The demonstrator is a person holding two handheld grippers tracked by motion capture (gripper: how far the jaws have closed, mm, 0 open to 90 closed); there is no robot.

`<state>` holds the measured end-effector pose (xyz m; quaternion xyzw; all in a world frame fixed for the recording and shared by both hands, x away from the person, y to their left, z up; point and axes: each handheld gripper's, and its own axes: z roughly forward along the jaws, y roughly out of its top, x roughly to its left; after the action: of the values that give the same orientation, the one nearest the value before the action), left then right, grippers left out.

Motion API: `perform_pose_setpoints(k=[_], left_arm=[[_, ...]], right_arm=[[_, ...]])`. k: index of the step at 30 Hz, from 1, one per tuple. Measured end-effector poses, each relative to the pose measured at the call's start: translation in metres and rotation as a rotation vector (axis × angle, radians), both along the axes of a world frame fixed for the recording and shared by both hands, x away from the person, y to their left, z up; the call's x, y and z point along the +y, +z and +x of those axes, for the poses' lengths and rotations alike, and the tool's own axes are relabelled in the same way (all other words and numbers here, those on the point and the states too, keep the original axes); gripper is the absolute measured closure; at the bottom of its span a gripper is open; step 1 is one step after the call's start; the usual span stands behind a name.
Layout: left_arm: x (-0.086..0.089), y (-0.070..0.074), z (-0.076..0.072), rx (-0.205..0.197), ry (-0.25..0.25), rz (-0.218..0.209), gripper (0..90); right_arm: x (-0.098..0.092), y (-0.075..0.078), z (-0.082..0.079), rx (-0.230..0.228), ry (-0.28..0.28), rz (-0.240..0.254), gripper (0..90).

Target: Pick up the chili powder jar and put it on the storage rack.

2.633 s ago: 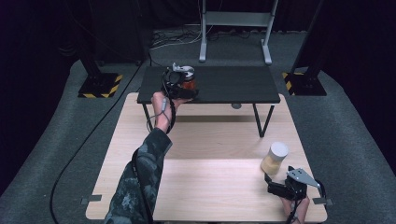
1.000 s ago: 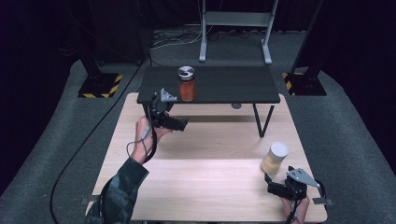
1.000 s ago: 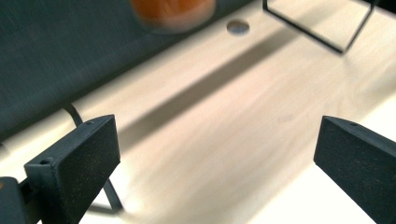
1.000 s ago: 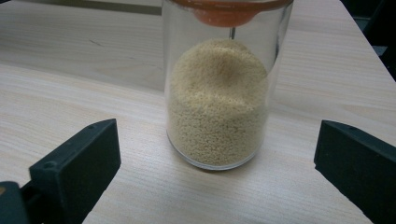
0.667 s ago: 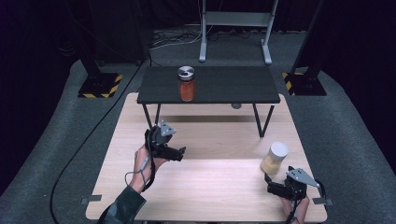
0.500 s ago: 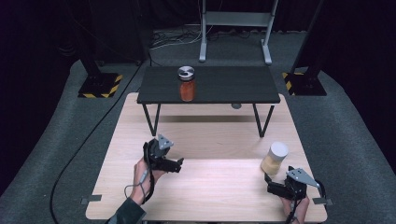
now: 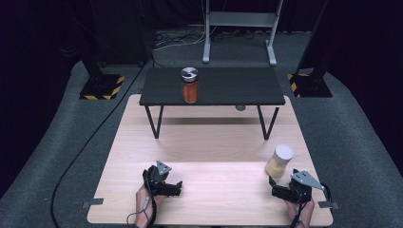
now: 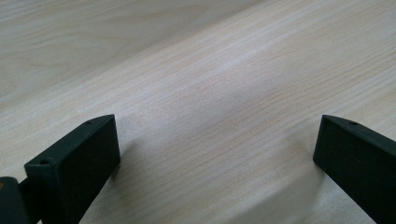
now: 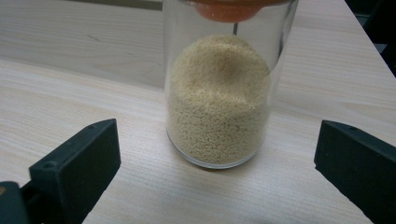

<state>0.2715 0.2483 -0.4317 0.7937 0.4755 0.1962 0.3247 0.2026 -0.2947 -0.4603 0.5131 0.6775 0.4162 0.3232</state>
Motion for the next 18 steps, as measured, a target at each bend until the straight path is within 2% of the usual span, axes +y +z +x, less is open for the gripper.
perform_pose_setpoints(k=[5,18], left_arm=[[0.0029,-0.0050,-0.0044,-0.017,0.008,-0.021,0.0],[0.0025,-0.0050,-0.0048,-0.017,0.011,-0.020,0.0]], right_arm=[[-0.0002,0.0000,0.0001,0.001,-0.002,0.003,0.0],[0.0019,0.0004,0.0001,0.002,-0.008,-0.005,0.0]])
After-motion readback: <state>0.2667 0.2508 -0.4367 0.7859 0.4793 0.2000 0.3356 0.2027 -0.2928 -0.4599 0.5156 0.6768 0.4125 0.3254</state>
